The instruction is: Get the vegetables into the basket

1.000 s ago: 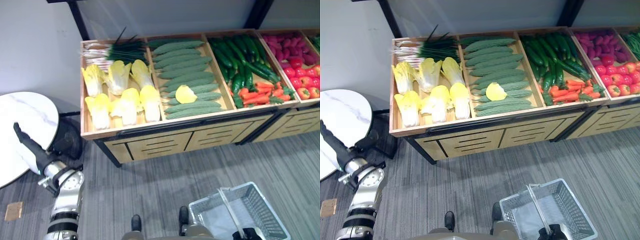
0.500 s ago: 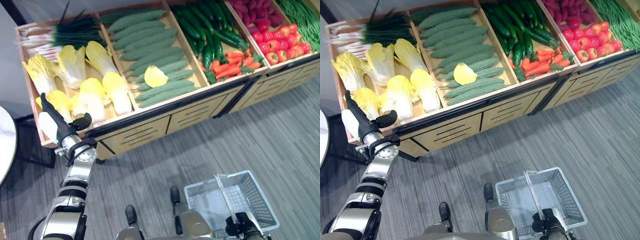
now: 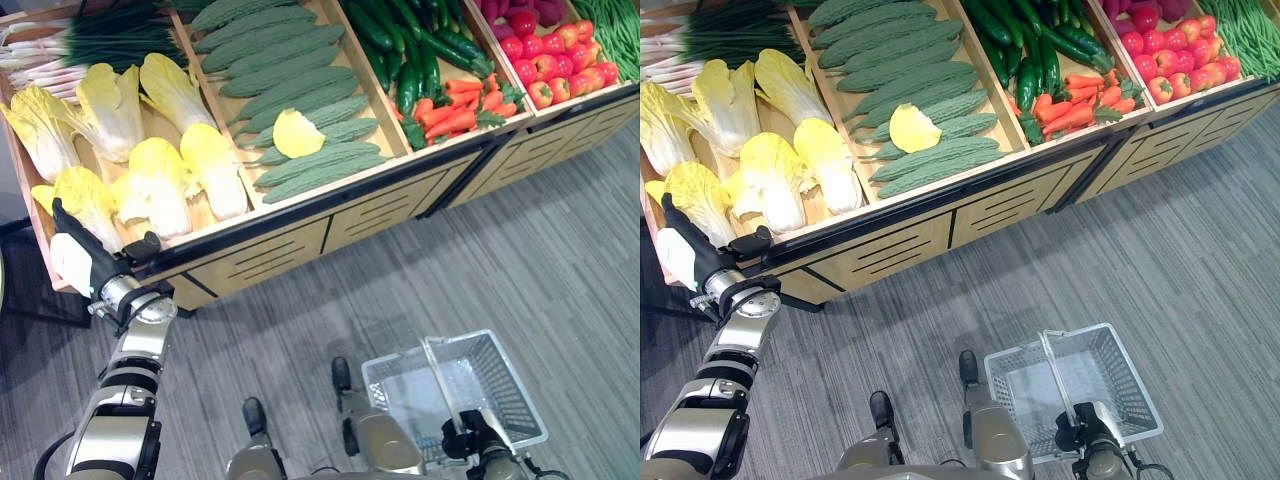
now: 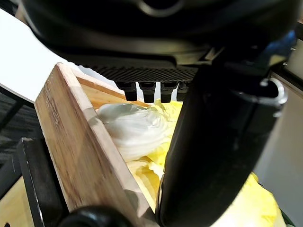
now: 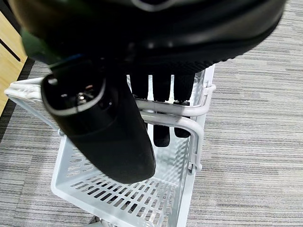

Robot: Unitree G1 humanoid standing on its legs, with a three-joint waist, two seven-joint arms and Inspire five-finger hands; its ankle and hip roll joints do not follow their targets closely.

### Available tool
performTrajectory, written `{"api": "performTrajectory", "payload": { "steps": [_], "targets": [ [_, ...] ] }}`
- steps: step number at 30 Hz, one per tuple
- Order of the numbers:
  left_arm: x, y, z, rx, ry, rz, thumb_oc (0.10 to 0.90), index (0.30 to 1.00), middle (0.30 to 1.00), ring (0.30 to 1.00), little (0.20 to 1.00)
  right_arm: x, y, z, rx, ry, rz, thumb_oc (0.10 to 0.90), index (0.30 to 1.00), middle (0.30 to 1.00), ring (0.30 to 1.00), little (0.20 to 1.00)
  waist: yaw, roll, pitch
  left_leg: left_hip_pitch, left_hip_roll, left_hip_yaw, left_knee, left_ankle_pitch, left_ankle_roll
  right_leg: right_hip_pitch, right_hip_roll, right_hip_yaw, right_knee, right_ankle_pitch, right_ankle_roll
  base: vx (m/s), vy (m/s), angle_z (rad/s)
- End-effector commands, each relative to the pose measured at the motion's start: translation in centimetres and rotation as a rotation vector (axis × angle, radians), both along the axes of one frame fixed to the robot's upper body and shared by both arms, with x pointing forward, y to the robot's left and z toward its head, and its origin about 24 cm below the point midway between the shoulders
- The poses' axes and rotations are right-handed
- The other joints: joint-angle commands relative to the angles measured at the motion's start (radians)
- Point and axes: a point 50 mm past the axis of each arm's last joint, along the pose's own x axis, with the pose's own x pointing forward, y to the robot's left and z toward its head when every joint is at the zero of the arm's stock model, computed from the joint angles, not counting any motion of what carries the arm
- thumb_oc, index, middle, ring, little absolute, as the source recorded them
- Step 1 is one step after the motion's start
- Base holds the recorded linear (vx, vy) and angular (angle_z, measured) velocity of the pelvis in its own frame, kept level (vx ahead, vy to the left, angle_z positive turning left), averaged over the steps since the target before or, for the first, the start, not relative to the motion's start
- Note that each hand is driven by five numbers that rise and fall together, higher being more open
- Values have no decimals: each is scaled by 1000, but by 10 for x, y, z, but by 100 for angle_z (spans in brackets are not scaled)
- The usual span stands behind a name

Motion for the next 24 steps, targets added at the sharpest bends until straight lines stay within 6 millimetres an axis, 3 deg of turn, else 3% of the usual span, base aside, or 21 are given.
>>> {"api": "performTrajectory", "payload": {
  "steps": [1, 11, 14, 15, 16, 17, 18, 24],
  "targets": [
    [3, 36, 49, 149, -76, 133, 900, 1000, 1000, 1000, 1000, -6, -2, 0, -37, 13, 49, 400, 300, 300, 300, 300, 14, -43, -47, 7, 62, -48, 1, 0, -65, -43, -92, 53, 49, -21, 112, 0, 0, 0],
    [7, 54, 39, 176, 176, 130, 900, 1000, 1000, 1000, 1000, 10, -4, 5, -43, -15, 85, 400, 300, 300, 300, 300, 14, -31, -19, -4, 63, -56, 1, 5, -64, -64, -91, 47, 74, -29, 110, 0, 0, 0],
    [9, 55, 24, 142, 317, 94, 900, 1000, 1000, 1000, 1000, 18, -6, 8, -46, -29, 92, 400, 300, 300, 300, 300, 13, -27, -11, -10, 63, -62, 1, 9, -62, -71, -90, 46, 87, -35, 110, 11, 9, 2],
    [10, 55, 23, 136, 346, 92, 712, 736, 736, 736, 736, 19, -7, 8, -49, -25, 90, 400, 300, 300, 300, 300, 13, -25, -7, -10, 62, -63, 1, 9, -61, -74, -90, 46, 91, -36, 110, 23, 29, 9],
    [11, 57, 21, 95, 383, 100, 555, 517, 517, 517, 517, 24, -5, 9, -46, -30, 99, 400, 300, 300, 300, 300, 12, -23, -1, -11, 62, -63, 1, 9, -60, -77, -90, 46, 99, -38, 110, 27, 30, 7],
    [11, 58, 21, 92, 402, 96, 510, 454, 454, 454, 454, 25, -6, 9, -45, -29, 102, 400, 300, 300, 300, 300, 12, -23, 0, -10, 62, -63, 1, 9, -60, -78, -90, 46, 101, -39, 110, 29, 33, 6],
    [10, 60, 17, 57, 438, 93, 400, 300, 300, 300, 300, 28, -4, 9, -39, -31, 110, 400, 300, 300, 300, 300, 11, -21, 2, -10, 62, -63, 1, 9, -59, -80, -89, 49, 104, -41, 109, 0, 0, 0],
    [7, 61, 10, 32, 488, 84, 400, 300, 300, 300, 300, 31, -3, 10, -34, -33, 129, 400, 300, 300, 300, 300, 9, -19, 7, -5, 61, -61, 1, 7, -59, -79, -88, 50, 103, -40, 109, 0, 0, 0]
  ]
}}
